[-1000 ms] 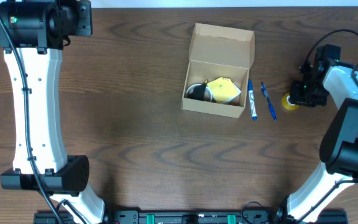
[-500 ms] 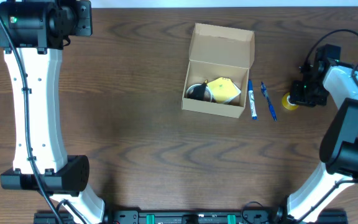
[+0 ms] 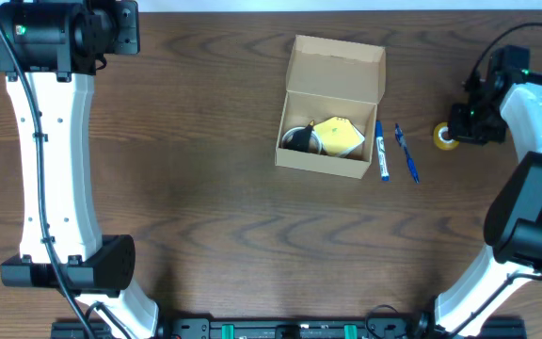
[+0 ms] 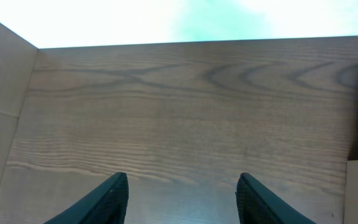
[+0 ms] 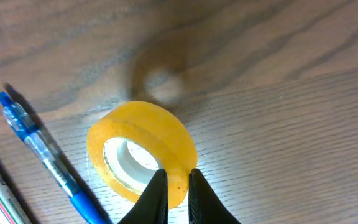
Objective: Pack container
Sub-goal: 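Lift the yellow tape roll with the right gripper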
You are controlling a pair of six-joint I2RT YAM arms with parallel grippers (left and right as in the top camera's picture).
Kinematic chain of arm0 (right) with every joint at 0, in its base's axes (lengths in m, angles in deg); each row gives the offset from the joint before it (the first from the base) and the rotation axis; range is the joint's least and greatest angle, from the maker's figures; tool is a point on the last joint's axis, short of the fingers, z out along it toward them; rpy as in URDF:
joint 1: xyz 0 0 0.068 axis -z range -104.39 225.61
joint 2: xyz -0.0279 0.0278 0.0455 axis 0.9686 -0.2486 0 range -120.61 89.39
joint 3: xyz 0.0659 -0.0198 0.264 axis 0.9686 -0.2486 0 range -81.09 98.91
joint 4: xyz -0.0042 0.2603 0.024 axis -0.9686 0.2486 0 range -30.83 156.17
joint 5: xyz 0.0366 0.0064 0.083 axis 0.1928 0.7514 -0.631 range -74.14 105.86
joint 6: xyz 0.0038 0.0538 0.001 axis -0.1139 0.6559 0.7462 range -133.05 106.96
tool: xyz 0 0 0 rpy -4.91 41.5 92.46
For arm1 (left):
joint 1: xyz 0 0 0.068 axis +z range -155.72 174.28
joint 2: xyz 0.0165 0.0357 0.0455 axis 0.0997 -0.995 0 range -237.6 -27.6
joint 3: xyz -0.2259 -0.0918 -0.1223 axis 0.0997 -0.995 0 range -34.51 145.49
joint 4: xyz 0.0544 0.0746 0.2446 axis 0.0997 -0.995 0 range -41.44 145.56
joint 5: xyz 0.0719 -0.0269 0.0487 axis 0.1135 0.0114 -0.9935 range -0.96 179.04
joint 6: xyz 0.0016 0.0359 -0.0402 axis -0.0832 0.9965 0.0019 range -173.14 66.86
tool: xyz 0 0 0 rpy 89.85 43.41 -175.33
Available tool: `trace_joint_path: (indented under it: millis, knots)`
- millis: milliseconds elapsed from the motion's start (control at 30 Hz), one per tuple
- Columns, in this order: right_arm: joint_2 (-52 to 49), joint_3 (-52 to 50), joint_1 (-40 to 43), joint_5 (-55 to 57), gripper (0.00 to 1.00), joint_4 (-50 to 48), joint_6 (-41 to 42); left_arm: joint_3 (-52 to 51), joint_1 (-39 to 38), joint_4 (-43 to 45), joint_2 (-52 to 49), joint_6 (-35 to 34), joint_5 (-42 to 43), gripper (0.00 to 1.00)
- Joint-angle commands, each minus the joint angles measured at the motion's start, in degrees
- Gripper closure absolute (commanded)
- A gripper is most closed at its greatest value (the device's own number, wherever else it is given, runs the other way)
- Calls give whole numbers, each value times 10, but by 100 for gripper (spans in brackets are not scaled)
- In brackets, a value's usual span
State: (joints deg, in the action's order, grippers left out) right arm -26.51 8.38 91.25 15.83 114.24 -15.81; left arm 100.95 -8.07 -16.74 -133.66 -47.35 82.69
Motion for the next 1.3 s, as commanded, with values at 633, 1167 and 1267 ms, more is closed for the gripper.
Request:
trace_joint_path:
  millis: [633,1167,1267]
  knots:
    - [10,84,-16,-7,90,45,-11,8,1,-1,9,-6,9,43]
    - [16,264,-72,-7,92,157,-27,8,1,1,9,-2,9,43]
    - [23,294,-87,-6,91,170,-31,8,1,1,9,-2,9,43]
